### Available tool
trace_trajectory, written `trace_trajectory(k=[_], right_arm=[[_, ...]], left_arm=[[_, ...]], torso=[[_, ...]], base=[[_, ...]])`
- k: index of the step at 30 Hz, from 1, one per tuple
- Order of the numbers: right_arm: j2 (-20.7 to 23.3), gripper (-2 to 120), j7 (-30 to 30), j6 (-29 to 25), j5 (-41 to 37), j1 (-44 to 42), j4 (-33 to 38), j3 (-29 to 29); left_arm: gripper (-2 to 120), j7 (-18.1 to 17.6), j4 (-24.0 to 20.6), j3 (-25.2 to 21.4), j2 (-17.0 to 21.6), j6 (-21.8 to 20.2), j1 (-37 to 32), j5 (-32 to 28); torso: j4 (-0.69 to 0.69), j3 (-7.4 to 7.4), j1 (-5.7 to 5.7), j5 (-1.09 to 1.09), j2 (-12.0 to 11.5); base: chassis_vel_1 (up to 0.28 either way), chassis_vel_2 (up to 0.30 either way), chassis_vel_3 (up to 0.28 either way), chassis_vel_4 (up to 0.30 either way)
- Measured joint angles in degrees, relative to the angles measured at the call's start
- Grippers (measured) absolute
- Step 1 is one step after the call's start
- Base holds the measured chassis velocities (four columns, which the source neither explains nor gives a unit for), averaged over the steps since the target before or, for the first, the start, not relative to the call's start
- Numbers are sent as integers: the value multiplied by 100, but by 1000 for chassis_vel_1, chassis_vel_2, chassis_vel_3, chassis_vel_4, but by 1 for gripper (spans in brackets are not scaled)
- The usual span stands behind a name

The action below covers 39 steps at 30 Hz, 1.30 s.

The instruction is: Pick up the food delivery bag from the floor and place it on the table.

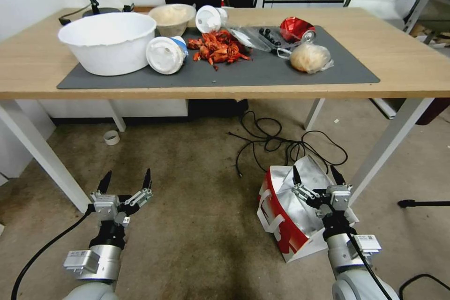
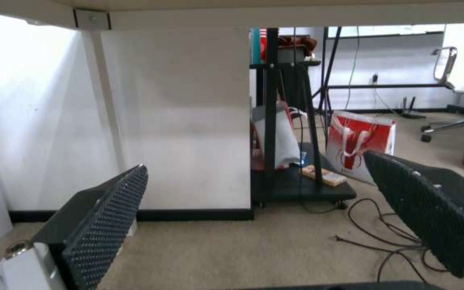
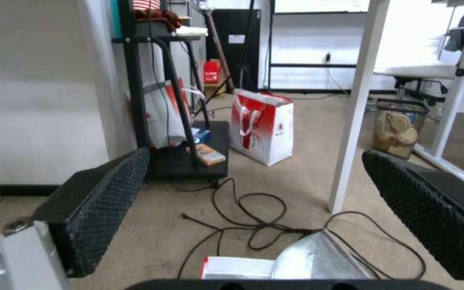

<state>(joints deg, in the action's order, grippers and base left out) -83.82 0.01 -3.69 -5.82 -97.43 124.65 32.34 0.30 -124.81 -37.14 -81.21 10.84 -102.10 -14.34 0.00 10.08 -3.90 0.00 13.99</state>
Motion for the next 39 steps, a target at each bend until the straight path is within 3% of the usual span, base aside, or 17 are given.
trace_trajectory(k=[39], right_arm=[[-19,100,29,31,-16,-12,-75,15]], left_arm=[[100,10,105,49,24,29,43,-10]], torso=[[0,-728,162,0,-891]], base=[[0,0,0,0]])
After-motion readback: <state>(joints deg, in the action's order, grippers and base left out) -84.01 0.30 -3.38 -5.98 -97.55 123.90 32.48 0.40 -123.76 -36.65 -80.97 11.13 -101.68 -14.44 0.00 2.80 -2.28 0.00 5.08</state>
